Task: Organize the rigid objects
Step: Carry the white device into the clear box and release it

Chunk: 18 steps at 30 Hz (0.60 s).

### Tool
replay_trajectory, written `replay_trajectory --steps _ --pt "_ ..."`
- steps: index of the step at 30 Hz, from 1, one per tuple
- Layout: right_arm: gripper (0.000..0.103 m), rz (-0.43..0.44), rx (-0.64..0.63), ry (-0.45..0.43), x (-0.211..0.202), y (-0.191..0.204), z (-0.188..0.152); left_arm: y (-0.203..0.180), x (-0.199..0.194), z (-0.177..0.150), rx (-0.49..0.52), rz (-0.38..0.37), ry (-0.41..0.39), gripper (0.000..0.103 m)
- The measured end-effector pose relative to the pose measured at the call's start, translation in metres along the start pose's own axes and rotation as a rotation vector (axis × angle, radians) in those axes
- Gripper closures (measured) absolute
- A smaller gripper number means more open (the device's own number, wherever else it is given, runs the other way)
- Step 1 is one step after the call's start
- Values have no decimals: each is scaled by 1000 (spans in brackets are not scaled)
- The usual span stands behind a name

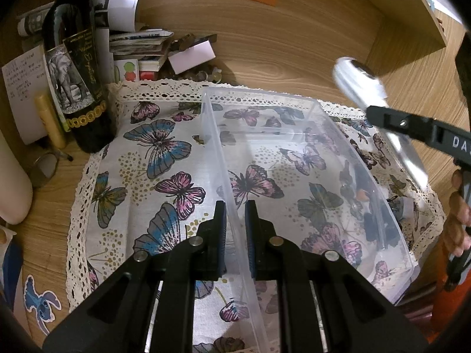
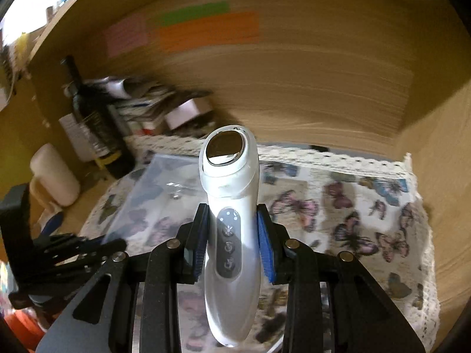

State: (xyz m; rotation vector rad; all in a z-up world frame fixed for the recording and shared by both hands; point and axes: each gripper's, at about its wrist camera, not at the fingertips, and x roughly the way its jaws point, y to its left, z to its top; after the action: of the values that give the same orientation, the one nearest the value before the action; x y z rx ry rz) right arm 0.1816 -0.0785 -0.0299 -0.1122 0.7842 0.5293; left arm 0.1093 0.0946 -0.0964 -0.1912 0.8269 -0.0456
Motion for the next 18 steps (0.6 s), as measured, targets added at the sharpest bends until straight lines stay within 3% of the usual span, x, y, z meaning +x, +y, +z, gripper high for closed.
replay_trajectory --steps 6,18 --pt "74 49 -16 84 30 20 -6 0 -1 0 7 -5 -5 90" --pt "74 40 -60 229 73 29 -14 0 -1 0 17 -19 -16 89"
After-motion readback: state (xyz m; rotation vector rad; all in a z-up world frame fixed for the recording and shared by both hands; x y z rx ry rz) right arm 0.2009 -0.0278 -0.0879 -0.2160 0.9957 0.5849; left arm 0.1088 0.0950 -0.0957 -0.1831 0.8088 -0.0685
